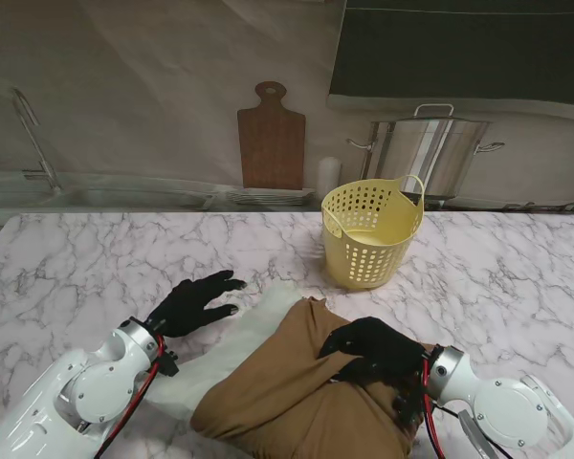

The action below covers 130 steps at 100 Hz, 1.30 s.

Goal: Remove the pillowcase from the pillow and put it in the laundry basket

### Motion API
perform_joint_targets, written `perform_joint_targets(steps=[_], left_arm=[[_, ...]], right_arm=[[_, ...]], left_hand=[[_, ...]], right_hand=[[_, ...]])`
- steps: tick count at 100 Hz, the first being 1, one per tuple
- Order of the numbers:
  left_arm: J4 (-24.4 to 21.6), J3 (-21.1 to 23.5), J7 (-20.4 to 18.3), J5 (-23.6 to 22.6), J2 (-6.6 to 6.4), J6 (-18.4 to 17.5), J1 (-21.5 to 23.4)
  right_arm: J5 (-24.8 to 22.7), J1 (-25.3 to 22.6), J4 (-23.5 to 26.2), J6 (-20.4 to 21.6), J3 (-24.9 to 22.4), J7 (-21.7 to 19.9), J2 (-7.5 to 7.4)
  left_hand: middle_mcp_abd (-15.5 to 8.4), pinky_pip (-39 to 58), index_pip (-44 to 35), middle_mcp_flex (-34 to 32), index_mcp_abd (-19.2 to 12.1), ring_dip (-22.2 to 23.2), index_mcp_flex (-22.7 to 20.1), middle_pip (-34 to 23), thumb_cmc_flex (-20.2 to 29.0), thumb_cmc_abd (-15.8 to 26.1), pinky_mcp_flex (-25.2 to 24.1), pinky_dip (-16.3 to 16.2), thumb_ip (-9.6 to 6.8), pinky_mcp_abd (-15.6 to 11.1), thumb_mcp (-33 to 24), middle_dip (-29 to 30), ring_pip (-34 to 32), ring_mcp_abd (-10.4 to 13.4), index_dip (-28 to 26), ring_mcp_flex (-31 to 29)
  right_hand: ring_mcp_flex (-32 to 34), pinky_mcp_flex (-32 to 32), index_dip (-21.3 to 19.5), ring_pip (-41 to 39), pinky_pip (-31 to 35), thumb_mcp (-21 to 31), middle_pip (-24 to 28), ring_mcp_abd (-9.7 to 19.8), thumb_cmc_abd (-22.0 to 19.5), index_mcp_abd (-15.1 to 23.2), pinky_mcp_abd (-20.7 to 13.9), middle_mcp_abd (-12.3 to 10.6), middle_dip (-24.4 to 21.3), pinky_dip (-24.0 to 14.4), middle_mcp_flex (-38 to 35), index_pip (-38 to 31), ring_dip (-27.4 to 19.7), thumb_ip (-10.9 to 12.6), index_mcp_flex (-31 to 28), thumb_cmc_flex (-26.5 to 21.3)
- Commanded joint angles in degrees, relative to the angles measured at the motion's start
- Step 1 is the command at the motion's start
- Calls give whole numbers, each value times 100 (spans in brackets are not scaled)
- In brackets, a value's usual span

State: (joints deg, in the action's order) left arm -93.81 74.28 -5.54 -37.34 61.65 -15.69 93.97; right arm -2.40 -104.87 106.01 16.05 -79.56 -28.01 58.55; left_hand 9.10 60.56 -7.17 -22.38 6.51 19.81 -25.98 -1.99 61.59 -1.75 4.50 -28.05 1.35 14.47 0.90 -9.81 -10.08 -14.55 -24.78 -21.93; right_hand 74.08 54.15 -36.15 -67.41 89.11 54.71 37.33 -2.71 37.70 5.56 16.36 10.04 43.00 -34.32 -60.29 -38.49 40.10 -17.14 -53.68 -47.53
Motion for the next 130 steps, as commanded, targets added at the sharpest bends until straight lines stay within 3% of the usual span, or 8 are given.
perform_joint_targets(steps=[1,19,49,65,80,105,115,130], left_arm=[[108,80,-91,-33,-56,94,-9],[215,183,25,-41,-40,3,8],[223,284,74,-47,-34,-93,12],[231,255,39,1,-37,-100,2],[238,109,-5,166,-32,-114,-31],[192,-236,-582,140,-145,-89,-229],[129,-321,-963,157,-213,57,-304],[106,-402,-1134,-79,-256,253,-373]], right_arm=[[-12,245,-14,-37,138,-31,14],[-96,932,-344,44,697,33,24],[-1032,1710,-951,519,1389,863,146],[-2145,1811,-1134,707,1443,1104,114],[-3476,1510,-1024,946,1157,1555,92],[-4422,574,-393,962,471,2310,163],[-4849,154,-47,772,200,2552,186],[-5422,-700,597,611,-249,2740,198]], left_hand=[[-127,-2483,120,282,-154,-133,160,29,137,386,-78,69,-12,-54,113,80,78,147,136,156],[-123,-2562,77,228,-162,-134,105,-19,48,346,-104,58,-20,-79,107,76,68,149,166,145],[-102,-2736,9,100,-147,-130,-16,-52,13,337,-137,65,-19,-72,98,57,71,137,182,105],[-70,-2811,-23,36,-136,-130,-68,-54,-4,336,-144,62,-16,-36,98,46,80,129,174,90],[-306,-2842,25,-31,-125,-127,24,-78,-16,362,-116,46,-14,-67,98,23,85,178,199,86],[-426,-2878,-76,-40,-212,-159,-103,-109,-36,320,-112,13,4,-88,106,17,147,201,112,160],[-394,-2917,2,2,-195,-175,-12,-92,-104,367,-124,13,2,-112,116,32,175,189,147,211],[-350,-2945,102,34,-122,-183,104,-76,-168,366,-99,-7,-1,-138,117,48,175,157,224,227]], right_hand=[[157,30,-500,-24,-66,1177,319,778,-605,479,-264,-434,85,-16,-231,-1047,133,444,-666,-916],[146,-294,-575,357,-208,1011,193,594,-757,608,-213,-574,72,-32,-171,-1013,-15,453,-640,-893],[-1031,-2375,-63,2868,-1687,262,-919,390,-1261,1296,207,-1218,-559,-73,28,-337,-377,542,-209,-505],[-2631,-3607,1722,4711,-2990,-957,-1687,148,-1305,1298,340,-1107,-1737,6,1337,-773,-1007,846,1642,632],[-3612,-4119,940,5376,-3480,-1556,-1826,-119,-1518,413,303,-722,-2196,-2,2654,1312,-1593,1280,2285,2576],[-4501,-4685,1434,6173,-4633,-2866,-2379,-371,-2432,-299,391,-500,-3115,570,3668,2655,-2436,1213,3662,3455],[-4800,-4886,1688,6438,-5172,-3201,-2889,-535,-2766,-794,442,-76,-3549,1001,3865,3263,-2782,1236,4128,3621],[-5042,-4950,1706,6546,-5454,-3015,-3734,-838,-2552,-777,563,-110,-3987,1243,4110,3545,-3011,1216,4274,3933]])
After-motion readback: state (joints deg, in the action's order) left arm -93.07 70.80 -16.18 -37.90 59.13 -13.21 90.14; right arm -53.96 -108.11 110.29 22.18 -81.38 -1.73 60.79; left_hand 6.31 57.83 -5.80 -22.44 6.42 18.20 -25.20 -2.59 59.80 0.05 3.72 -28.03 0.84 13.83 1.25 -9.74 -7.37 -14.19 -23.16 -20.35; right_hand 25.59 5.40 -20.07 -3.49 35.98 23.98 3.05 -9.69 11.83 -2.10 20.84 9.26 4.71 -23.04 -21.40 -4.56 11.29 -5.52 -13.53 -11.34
